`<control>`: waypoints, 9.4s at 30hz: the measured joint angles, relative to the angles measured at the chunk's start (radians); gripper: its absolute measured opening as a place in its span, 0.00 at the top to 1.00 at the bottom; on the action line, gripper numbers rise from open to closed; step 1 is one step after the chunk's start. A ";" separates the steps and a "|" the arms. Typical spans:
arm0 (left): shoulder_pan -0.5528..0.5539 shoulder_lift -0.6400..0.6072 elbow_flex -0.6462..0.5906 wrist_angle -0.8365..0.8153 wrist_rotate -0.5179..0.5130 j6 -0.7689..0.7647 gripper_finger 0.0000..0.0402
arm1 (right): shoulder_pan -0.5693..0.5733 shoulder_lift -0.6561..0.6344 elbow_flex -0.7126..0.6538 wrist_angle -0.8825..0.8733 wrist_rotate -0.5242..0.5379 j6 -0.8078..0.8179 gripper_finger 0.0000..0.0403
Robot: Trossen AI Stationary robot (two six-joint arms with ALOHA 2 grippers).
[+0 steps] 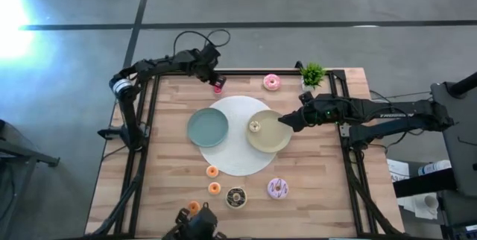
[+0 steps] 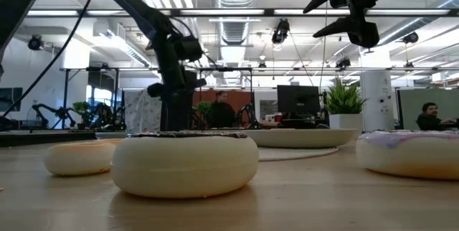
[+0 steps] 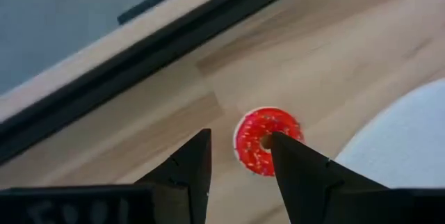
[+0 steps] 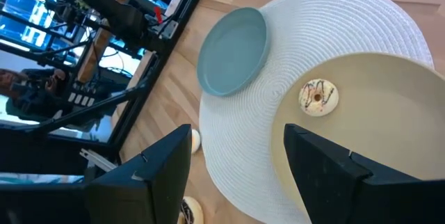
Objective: Pick & Place donuts
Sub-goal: Put the small red donut on the brown plate, then put the top small yellow donut on the brown plate
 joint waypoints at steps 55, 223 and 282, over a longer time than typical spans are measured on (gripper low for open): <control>-0.606 0.268 0.322 0.074 0.169 -0.010 1.00 | -0.006 -0.073 -0.002 -0.085 -0.001 0.029 0.45; -0.716 -0.332 -0.154 0.525 0.664 -0.230 1.00 | 0.197 0.513 0.508 -0.198 -0.129 -1.121 0.46; -0.635 -0.253 -0.118 0.467 0.491 -0.211 0.72 | 0.155 0.552 0.549 -0.417 -0.063 -0.925 0.96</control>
